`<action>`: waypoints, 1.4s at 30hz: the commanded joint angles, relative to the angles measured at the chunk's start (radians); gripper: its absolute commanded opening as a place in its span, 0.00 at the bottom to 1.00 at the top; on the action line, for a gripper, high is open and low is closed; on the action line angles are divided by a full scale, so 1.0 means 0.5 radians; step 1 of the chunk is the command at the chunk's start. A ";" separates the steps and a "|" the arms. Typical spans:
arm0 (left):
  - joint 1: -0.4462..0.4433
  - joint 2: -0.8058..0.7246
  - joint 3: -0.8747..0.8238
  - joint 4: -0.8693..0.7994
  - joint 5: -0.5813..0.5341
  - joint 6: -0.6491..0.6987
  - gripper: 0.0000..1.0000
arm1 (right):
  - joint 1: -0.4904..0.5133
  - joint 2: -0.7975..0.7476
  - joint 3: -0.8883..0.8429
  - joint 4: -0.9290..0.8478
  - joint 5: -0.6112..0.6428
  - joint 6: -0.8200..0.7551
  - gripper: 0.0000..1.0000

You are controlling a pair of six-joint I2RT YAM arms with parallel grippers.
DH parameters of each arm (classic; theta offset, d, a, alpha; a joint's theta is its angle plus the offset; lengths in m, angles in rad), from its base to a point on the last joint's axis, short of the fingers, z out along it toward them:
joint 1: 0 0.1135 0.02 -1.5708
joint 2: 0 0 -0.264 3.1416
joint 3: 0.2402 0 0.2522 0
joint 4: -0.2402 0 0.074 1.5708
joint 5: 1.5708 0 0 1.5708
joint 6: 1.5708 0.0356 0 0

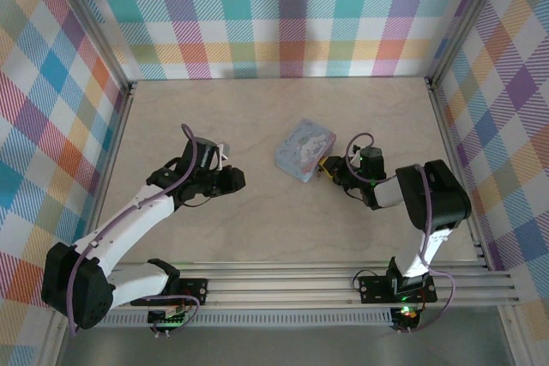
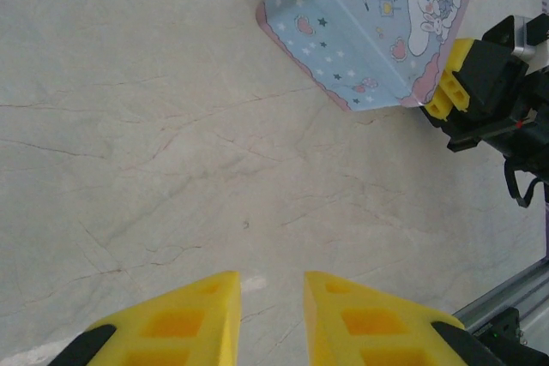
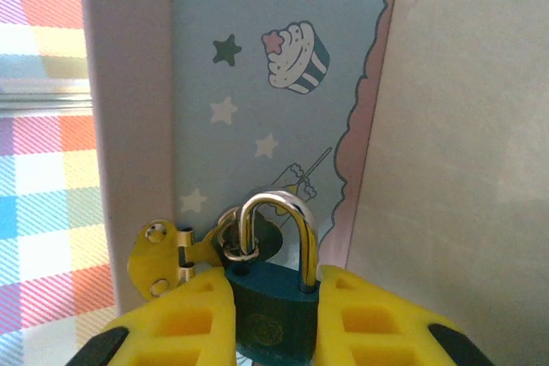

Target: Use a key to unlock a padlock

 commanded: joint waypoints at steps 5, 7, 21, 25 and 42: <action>0.025 0.040 0.124 -0.091 -0.005 0.081 0.25 | -0.031 0.047 -0.026 0.154 -0.330 -0.251 0.00; 0.023 0.056 0.142 -0.094 -0.008 0.095 0.25 | -0.039 -0.029 -0.020 0.019 -0.352 -0.371 0.00; 0.024 0.172 0.041 0.275 -0.018 -0.010 0.25 | -0.218 -0.050 0.099 -0.270 -0.343 -0.321 0.00; 0.025 0.158 0.010 0.291 0.020 -0.033 0.25 | -0.263 0.050 0.203 -0.423 -0.449 -0.380 0.00; 0.025 0.130 0.025 0.216 -0.039 0.074 0.25 | -0.369 -0.131 0.363 -1.135 -0.349 -0.806 0.00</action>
